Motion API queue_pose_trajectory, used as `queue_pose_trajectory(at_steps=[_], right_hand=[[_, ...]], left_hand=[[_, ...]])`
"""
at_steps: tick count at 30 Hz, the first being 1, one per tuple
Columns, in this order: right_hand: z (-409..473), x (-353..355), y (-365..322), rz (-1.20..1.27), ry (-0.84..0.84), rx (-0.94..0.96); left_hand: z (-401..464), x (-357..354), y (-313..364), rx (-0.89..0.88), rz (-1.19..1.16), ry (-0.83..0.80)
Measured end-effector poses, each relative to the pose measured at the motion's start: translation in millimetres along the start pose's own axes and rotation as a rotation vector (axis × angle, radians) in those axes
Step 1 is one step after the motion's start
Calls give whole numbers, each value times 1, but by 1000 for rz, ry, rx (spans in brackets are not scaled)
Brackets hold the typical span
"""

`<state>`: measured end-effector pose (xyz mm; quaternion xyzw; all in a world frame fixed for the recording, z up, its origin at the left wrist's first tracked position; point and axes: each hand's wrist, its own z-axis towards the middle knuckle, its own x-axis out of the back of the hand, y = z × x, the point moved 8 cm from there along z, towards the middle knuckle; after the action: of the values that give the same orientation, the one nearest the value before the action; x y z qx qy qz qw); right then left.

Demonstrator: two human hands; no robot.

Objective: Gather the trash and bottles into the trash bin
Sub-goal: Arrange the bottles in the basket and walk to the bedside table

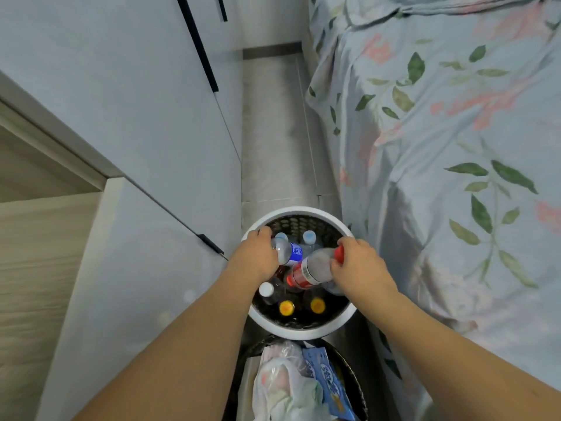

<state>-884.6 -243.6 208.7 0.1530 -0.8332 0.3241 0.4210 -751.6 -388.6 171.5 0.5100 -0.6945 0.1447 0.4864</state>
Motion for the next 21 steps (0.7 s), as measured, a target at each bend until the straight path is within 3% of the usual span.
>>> queue_pose_trajectory(at_steps=[6,10,18,21], right_hand=[[1,-23,3,86,-123,-80],[13,-18,9,78,-232,-4],[31,-15,15,173,-230,79],[30,-32,8,88,-288,85]], left_hand=[[1,-9,-4,-16,30,-14],[7,-18,-7,-52,96,11],[14,-20,-12,-91,133,31],[15,-21,-14,-83,133,33]])
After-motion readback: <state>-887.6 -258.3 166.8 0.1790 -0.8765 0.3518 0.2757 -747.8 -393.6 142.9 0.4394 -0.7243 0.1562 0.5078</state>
